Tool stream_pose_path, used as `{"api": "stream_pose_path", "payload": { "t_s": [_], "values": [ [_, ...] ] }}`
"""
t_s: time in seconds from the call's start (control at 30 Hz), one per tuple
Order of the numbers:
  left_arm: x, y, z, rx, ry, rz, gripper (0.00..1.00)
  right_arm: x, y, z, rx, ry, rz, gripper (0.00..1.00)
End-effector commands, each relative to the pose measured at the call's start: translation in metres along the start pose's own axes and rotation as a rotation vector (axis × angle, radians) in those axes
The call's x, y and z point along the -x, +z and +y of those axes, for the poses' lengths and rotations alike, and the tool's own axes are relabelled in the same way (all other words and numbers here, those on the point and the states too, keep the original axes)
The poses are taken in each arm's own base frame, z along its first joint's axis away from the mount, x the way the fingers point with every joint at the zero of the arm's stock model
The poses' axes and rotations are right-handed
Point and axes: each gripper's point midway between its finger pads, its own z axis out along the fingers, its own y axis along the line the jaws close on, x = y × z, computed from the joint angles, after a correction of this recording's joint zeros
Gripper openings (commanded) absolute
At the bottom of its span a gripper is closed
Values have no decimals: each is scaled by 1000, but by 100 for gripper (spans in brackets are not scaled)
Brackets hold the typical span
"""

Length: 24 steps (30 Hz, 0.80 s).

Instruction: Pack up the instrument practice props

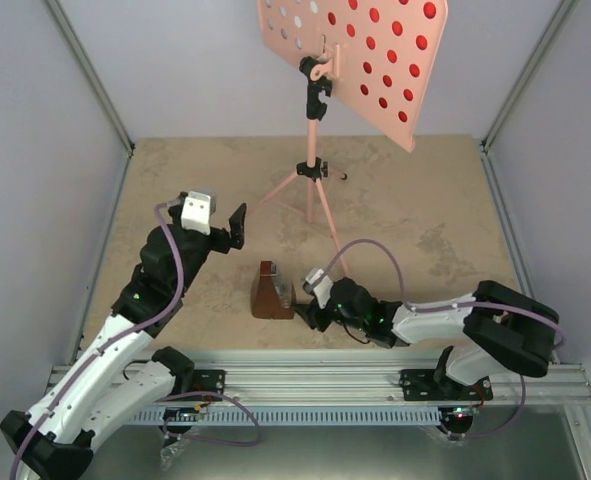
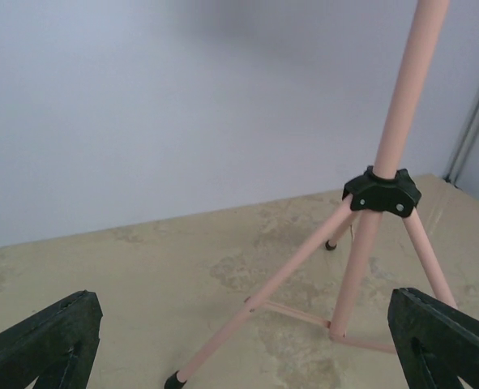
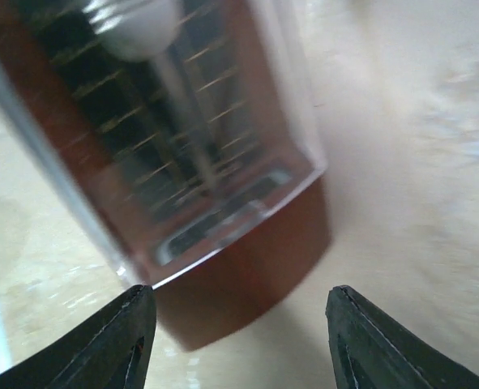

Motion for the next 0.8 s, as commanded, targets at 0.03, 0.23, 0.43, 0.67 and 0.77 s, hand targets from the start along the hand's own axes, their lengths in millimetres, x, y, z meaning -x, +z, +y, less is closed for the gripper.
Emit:
{"api": "stream_pose_path", "payload": {
  "t_s": [0.03, 0.23, 0.43, 0.67, 0.77],
  "values": [
    [11, 1, 11, 62, -22, -45, 99, -2, 19, 60, 189, -75, 6, 56],
    [15, -5, 22, 122, -31, -63, 100, 6, 19, 65, 152, -113, -19, 60],
    [16, -6, 22, 115, -29, -67, 99, 10, 13, 43, 97, -141, -38, 60],
    [17, -7, 21, 107, -30, -72, 99, 28, 46, 68, 175, -194, -66, 51],
    [19, -9, 22, 111, -33, -80, 99, 43, 70, 70, 139, -183, -84, 48]
  ]
}}
